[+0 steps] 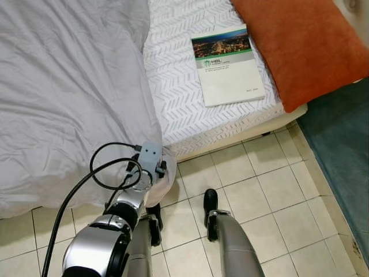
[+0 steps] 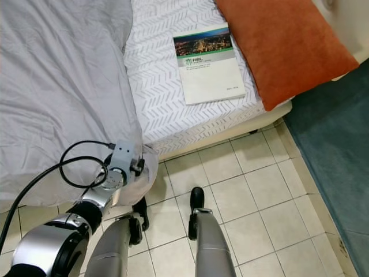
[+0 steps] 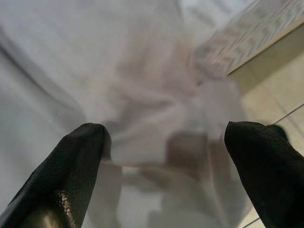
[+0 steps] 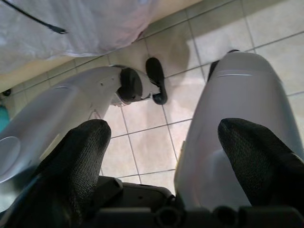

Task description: Clean up the room

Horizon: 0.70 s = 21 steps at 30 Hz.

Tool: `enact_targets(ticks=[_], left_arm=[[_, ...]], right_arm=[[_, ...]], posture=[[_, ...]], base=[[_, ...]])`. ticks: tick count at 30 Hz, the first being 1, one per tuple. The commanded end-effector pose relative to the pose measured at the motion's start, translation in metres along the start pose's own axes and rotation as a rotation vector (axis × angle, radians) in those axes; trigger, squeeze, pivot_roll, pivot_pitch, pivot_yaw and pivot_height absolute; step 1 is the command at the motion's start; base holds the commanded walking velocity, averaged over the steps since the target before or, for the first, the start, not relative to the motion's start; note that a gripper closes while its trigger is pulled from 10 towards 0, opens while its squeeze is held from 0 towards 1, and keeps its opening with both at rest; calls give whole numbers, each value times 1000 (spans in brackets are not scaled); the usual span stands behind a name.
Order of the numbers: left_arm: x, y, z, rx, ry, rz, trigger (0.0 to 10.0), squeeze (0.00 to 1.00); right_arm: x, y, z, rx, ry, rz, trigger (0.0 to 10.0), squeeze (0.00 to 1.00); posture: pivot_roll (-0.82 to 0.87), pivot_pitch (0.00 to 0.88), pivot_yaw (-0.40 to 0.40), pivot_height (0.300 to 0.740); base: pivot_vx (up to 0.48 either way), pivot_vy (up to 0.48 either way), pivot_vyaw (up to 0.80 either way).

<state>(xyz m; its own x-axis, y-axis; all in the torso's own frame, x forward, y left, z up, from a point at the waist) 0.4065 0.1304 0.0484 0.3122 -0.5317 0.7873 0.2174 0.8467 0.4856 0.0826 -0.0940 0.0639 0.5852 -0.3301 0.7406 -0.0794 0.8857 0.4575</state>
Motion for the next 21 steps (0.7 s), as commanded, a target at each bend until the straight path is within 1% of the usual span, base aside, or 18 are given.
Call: enact_targets(ticks=[1, 2, 3, 4, 5, 7, 8, 11, 12, 14, 16, 21], left_arm=[[-36, -1, 6, -2, 109, -62, 10000, 0], [-40, 5, 6, 17, 123, -102, 10000, 0], [-40, 5, 6, 17, 123, -102, 10000, 0], [-43, 9, 6, 29, 132, -127, 10000, 0], [-43, 9, 6, 29, 132, -127, 10000, 0], [-49, 16, 7, 36, 150, -179, 9843, 0], [-52, 20, 8, 45, 158, -188, 0, 0], [-55, 24, 8, 54, 166, -200, 0, 0], [-54, 25, 8, 56, 163, -185, 0, 0], [-54, 25, 8, 55, 160, -183, 0, 0], [-52, 24, 8, 52, 150, -142, 0, 0], [-44, 21, 7, 28, 104, -160, 0, 0]], right_arm=[[-27, 36, 18, 116, 124, -103, 10000, 0], [-28, 36, 19, 112, 126, -106, 10000, 0], [-28, 36, 19, 112, 126, -106, 10000, 0], [-28, 36, 20, 109, 128, -108, 10000, 0], [-28, 36, 20, 109, 128, -108, 10000, 0], [-30, 35, 21, 105, 136, -108, 10000, 0], [-31, 35, 22, 103, 138, -108, 10000, 0], [-31, 34, 22, 101, 140, -108, 10000, 0], [-31, 34, 22, 100, 139, -107, 10000, 0], [-31, 34, 22, 100, 138, -106, 10000, 0], [-31, 33, 22, 100, 137, -104, 10000, 0], [-28, 32, 19, 104, 129, -100, 10000, 0]], posture=[[-404, 662, -24, 740], [-403, 664, -23, 740], [-403, 664, -23, 740], [-402, 666, -23, 740], [-402, 666, -23, 740], [-401, 672, -26, 740], [-400, 673, -26, 740], [-400, 673, -28, 740], [-400, 674, -28, 740], [-399, 675, -30, 740], [-394, 676, -34, 740], [-387, 669, -31, 740]], base=[[0, 0, 0], [0, 0, 0], [0, 0, 0], [0, 0, 0], [0, 0, 0], [0, 0, 0], [0, 0, 0], [0, 0, 0], [0, 0, 0], [0, 0, 0], [0, 0, 0], [0, 0, 0]])
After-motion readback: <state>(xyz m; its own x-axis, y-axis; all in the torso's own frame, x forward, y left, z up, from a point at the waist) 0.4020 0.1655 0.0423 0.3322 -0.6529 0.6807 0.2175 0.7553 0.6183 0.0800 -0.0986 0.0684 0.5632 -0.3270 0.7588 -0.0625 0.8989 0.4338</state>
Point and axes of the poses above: a point about 5 cm out from each wrist's last joint towards the gripper, its own z axis pointing back from the gripper into the wrist, its own x axis along the axis of the wrist's last joint, y = z × x, the point moved 5 cm from there along -z, pointing out of the wrist towards the gripper, and after that the axes turned 14 degrees about -z, right-handed, at the moved point
